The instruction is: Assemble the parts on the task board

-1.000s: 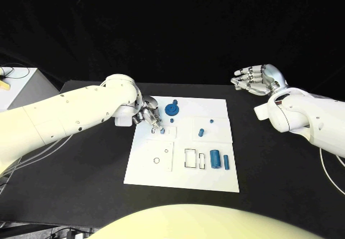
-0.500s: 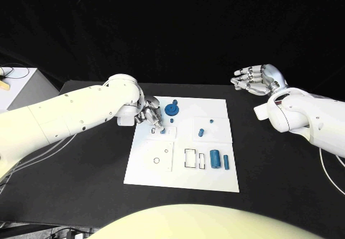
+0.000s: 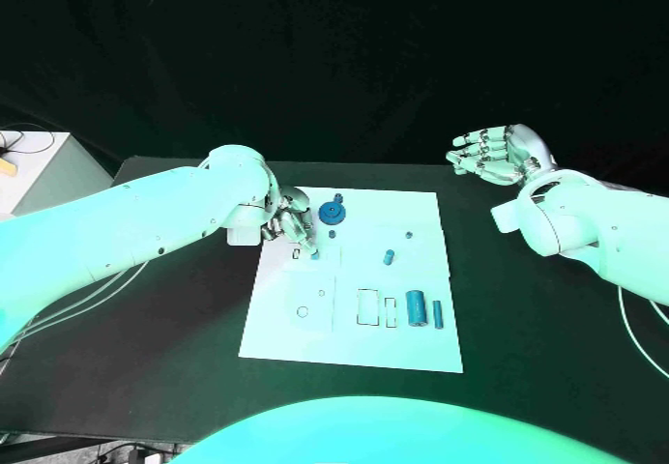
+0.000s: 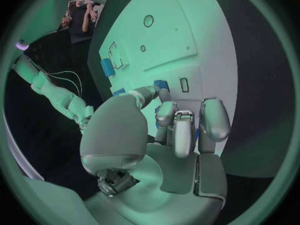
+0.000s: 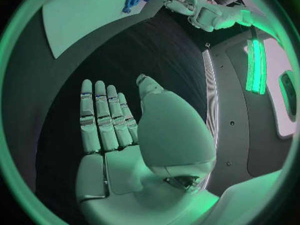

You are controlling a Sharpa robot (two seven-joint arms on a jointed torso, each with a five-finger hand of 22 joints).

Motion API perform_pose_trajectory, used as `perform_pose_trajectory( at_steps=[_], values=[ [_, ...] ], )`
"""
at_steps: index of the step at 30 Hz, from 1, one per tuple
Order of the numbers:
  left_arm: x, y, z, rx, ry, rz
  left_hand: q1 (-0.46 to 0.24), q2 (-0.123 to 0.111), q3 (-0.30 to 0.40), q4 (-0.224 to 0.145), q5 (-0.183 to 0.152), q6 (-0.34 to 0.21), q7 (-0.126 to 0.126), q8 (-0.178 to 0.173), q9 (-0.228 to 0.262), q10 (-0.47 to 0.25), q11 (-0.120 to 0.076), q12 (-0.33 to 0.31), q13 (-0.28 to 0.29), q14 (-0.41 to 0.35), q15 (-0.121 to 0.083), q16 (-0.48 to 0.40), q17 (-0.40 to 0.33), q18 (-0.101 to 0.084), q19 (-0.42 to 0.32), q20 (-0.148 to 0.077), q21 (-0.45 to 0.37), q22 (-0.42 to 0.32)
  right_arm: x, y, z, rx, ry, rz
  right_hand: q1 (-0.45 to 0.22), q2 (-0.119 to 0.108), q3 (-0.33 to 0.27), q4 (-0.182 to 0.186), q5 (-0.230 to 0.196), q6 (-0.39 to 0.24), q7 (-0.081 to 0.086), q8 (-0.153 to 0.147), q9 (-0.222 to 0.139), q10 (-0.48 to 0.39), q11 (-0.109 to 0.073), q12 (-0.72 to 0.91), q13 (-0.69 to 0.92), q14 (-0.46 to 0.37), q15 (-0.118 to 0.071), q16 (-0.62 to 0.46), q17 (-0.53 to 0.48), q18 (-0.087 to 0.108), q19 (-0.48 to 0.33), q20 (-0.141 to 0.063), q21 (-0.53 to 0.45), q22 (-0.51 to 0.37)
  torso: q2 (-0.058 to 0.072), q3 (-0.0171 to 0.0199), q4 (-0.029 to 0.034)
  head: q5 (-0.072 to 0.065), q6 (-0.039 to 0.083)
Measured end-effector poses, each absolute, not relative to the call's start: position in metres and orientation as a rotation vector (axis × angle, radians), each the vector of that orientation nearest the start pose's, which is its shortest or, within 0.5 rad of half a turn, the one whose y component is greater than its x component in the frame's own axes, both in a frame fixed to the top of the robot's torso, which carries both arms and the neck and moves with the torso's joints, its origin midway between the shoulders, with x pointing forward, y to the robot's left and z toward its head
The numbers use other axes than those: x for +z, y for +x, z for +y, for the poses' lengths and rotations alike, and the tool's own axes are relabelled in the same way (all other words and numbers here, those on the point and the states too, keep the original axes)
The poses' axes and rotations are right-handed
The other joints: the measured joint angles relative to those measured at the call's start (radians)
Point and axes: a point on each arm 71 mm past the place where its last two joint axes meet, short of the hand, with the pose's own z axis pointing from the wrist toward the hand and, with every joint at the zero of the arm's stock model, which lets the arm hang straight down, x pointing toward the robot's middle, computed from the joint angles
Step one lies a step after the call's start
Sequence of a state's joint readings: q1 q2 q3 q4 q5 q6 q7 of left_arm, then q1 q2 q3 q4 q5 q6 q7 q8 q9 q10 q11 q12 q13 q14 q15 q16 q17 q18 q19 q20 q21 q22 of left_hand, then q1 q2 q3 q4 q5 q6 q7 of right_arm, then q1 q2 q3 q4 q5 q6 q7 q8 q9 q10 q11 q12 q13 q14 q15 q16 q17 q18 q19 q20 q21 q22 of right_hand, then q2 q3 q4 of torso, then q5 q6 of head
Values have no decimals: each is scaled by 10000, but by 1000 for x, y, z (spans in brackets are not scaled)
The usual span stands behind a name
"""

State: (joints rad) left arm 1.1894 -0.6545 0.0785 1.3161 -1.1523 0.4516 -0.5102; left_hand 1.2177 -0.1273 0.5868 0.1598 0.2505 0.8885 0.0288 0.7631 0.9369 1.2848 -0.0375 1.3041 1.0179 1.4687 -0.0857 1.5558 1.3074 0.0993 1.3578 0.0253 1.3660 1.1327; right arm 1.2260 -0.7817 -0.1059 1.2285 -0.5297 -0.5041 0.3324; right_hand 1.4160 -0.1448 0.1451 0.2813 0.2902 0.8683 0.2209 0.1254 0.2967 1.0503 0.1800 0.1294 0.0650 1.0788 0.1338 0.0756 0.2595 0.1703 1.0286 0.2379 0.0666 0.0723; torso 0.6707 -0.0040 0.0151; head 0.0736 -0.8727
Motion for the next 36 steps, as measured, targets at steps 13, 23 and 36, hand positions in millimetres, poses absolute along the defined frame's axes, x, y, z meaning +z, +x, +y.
perform_pose_trajectory(
  at_steps=[13,23,36],
  values=[
    [-217,510,179,-3982,193,24814,10,10,124,-69,0,-4,32,0,8,0,1,0,-14,0,0,0,0,0,0,0,0,5,-194,535,-273,9868,6298,14033,0,0,0,0,0,0,0,0,1,0,0,0,0,0,0,0,1,0,0,0,0,0,-10,-1,8,-12,0],
    [-216,510,180,-4106,18,24782,65,64,154,-40,-3,-38,68,1,18,0,1,0,-15,0,0,0,0,0,0,0,0,4,-194,535,-273,9869,6298,14034,0,0,0,0,0,0,0,0,2,0,0,0,0,0,0,0,1,0,0,0,0,1,-9,5,6,-24,0],
    [-212,513,181,-4298,-284,24657,93,92,166,-28,-10,-28,63,1,16,0,1,0,-14,-1,1,0,0,-1,0,0,0,3,-194,535,-273,9866,6298,14033,0,0,0,0,0,0,0,0,2,0,0,0,0,0,0,0,2,0,0,0,0,1,-4,6,4,-54,0]
  ],
)
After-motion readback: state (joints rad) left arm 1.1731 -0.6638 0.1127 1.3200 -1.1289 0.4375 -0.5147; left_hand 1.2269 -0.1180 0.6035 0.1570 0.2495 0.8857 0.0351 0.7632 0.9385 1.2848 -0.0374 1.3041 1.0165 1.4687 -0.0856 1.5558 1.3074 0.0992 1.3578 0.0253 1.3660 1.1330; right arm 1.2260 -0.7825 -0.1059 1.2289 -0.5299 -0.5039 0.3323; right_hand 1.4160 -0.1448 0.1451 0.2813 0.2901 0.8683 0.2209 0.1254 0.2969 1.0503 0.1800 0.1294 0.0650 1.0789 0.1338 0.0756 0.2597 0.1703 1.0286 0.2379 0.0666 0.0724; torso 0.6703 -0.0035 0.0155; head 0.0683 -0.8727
